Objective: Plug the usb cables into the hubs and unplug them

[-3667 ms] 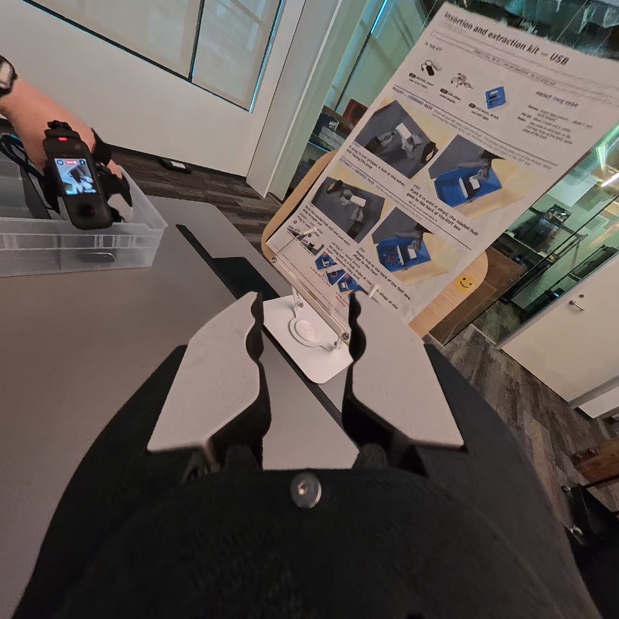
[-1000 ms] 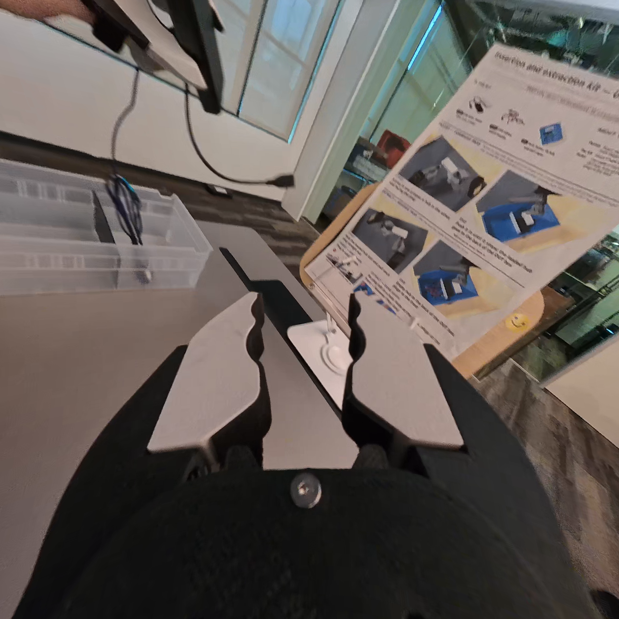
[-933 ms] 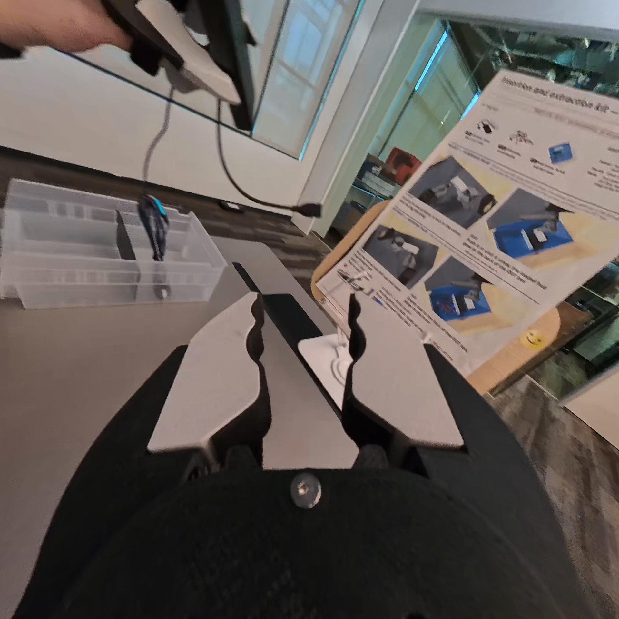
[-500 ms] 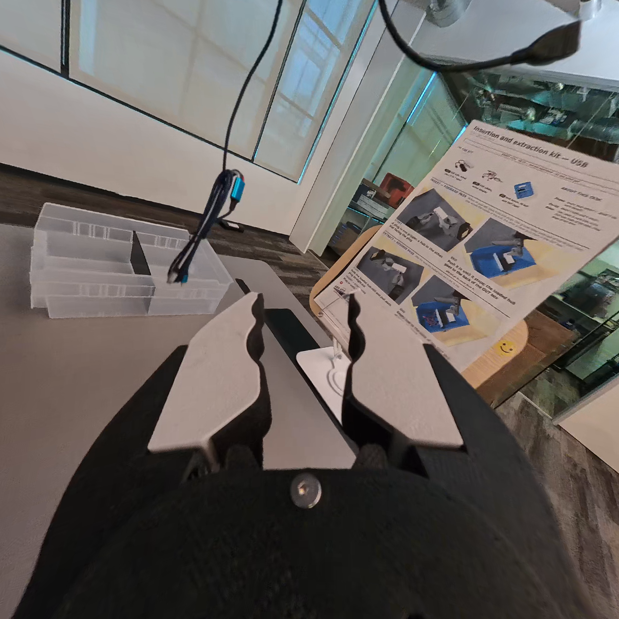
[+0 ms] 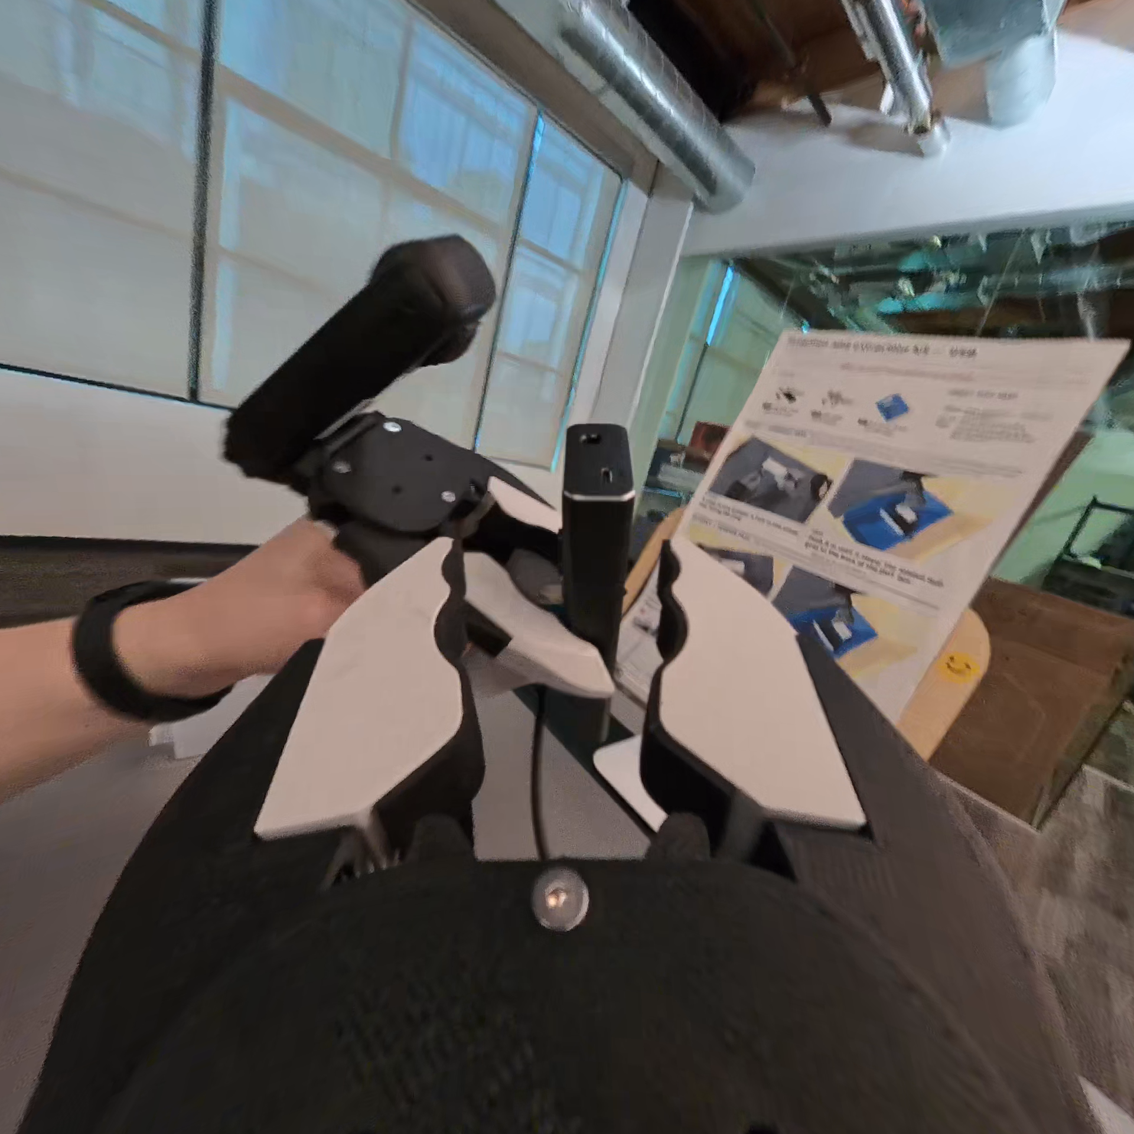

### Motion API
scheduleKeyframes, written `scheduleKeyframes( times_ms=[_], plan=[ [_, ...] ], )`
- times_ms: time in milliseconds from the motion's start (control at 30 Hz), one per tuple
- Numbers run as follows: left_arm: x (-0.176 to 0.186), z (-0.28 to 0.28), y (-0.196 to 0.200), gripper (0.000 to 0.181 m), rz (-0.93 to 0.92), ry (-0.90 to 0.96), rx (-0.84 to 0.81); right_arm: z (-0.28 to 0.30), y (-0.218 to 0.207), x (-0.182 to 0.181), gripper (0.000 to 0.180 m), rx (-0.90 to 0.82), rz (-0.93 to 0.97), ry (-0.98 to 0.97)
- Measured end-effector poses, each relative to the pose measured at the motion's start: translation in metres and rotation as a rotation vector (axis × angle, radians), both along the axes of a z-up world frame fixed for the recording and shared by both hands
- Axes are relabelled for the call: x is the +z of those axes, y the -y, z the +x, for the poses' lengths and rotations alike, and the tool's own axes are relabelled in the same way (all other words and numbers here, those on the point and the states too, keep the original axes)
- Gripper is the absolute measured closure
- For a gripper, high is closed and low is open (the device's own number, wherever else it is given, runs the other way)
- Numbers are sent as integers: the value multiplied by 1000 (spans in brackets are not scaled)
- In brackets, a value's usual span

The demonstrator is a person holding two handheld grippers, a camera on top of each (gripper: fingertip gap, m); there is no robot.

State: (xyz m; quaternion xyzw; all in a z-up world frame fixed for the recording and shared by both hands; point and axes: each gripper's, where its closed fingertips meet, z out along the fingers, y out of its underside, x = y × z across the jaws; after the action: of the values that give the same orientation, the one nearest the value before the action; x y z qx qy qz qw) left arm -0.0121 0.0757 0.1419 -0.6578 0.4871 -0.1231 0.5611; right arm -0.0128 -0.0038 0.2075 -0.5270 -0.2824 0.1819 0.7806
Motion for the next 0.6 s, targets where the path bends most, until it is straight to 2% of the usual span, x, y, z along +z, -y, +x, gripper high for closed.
scheduleKeyframes(
  times_ms=[133, 167, 200, 233, 367, 500, 600],
  plan=[
    [-25, 15, 5, 121, -7, -2, 3, 8, -41, -28, 113, -100, -142, 2],
    [-30, 18, 6, 121, 0, -15, 4, 8, -47, -33, 118, -88, -165, 3],
    [-34, 19, 6, 121, 5, -29, 10, 7, -51, -40, 141, -57, -190, 8],
    [-38, 19, 4, 121, 1, -35, 17, 10, -55, -45, 150, -32, -219, 2],
    [-54, 18, 14, 122, -97, 6, -79, 15, -64, -59, 152, 172, -391, -152],
    [-29, -18, 24, 115, -140, 210, -139, 25, -71, -78, 152, 279, -500, -195],
    [-13, -56, 16, 138, -79, 373, -145, 22, -61, -83, 152, 401, -538, -174]
  ],
)
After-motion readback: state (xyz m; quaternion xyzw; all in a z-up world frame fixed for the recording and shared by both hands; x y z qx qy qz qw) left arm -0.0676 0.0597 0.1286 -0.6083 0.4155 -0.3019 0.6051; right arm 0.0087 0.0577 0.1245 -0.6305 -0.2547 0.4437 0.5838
